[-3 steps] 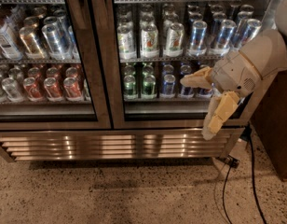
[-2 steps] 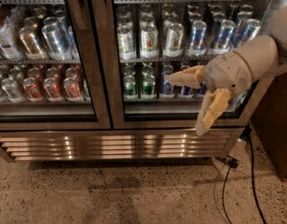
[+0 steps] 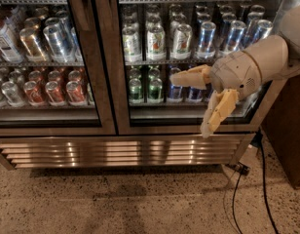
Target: Open left fridge door
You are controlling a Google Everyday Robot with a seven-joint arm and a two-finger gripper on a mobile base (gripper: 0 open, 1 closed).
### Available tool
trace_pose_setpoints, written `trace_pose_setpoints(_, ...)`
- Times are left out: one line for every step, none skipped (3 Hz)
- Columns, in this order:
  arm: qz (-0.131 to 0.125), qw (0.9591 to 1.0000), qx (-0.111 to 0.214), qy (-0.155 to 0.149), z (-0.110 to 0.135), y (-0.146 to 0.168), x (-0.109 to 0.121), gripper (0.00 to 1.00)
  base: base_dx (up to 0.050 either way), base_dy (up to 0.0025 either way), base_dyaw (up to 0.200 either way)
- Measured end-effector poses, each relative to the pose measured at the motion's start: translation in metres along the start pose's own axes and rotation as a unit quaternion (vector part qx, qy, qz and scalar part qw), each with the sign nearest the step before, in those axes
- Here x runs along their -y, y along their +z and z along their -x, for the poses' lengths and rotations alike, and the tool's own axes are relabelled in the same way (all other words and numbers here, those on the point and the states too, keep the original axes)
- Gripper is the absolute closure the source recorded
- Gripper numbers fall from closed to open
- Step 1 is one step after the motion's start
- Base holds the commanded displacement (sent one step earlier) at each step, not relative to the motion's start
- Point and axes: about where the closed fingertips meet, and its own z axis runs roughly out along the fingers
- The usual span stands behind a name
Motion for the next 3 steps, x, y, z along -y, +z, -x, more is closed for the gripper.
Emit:
trace_pose_setpoints(0.016,0.9996,0.022,0.007,-0.005,0.003,0.007,0.0,0.0,0.0,0.0)
trace_pose_setpoints(0.088,0.9894,0.115,-0.013,-0.002,0.021,0.011,0.0,0.0,0.0,0.0)
trace_pose_setpoints(0.16,0.947,0.27,-0.067,0.023,0.021,0.009,0.0,0.0,0.0,0.0)
